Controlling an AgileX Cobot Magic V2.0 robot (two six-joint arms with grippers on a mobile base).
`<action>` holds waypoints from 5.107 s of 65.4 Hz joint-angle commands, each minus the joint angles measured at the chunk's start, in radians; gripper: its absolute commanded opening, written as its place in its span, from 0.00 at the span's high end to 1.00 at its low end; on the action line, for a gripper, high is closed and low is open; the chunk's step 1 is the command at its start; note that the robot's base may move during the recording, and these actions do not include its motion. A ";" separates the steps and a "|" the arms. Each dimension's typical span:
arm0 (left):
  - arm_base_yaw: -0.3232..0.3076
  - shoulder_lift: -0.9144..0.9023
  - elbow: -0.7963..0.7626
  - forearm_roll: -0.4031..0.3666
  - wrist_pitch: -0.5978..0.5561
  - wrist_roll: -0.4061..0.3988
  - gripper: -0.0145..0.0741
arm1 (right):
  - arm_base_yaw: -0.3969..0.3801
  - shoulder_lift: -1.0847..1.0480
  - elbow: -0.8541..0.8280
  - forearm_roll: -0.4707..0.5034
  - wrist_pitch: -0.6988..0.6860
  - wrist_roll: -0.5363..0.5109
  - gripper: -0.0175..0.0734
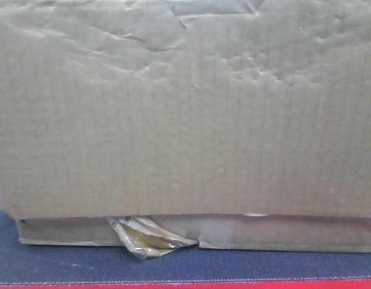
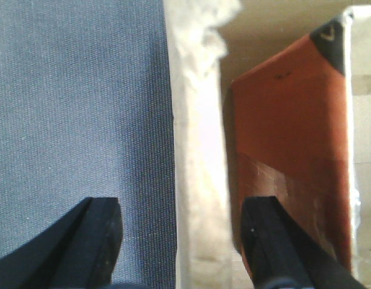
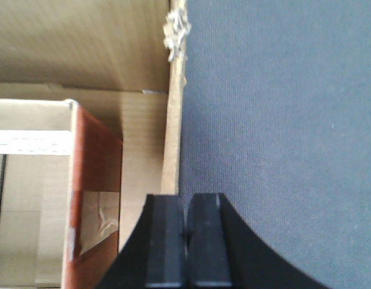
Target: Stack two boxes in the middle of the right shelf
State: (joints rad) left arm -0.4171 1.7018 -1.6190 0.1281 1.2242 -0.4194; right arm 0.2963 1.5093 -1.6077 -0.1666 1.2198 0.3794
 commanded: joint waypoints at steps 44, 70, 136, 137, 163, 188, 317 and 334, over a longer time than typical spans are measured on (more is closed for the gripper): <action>0.001 -0.004 0.001 -0.005 -0.003 0.000 0.45 | 0.002 0.075 0.109 0.073 0.001 -0.007 0.45; 0.001 -0.004 0.001 -0.005 -0.003 0.000 0.47 | 0.002 0.076 0.112 0.075 0.001 -0.007 0.63; -0.066 -0.214 -0.221 0.351 -0.022 -0.141 0.96 | 0.077 -0.044 -0.228 -0.209 -0.171 0.075 0.98; -0.066 -0.214 -0.231 0.358 -0.022 -0.141 0.96 | 0.077 -0.044 -0.235 -0.211 -0.178 0.075 0.98; -0.064 -0.192 -0.422 0.432 -0.038 -0.105 0.96 | 0.077 -0.044 -0.277 -0.232 -0.284 0.075 0.98; -0.064 -0.185 -0.428 0.435 -0.063 -0.105 0.96 | 0.077 -0.044 -0.277 -0.232 -0.290 0.075 0.98; -0.064 -0.178 -0.428 0.435 -0.063 -0.105 0.96 | 0.077 -0.044 -0.277 -0.232 -0.347 0.075 0.98; -0.064 -0.178 -0.428 0.435 -0.063 -0.105 0.96 | 0.077 -0.044 -0.277 -0.232 -0.350 0.075 0.98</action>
State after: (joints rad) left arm -0.4812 1.5301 -2.0315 0.5333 1.1819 -0.5241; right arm 0.3812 1.4837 -1.8709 -0.3414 0.9200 0.4526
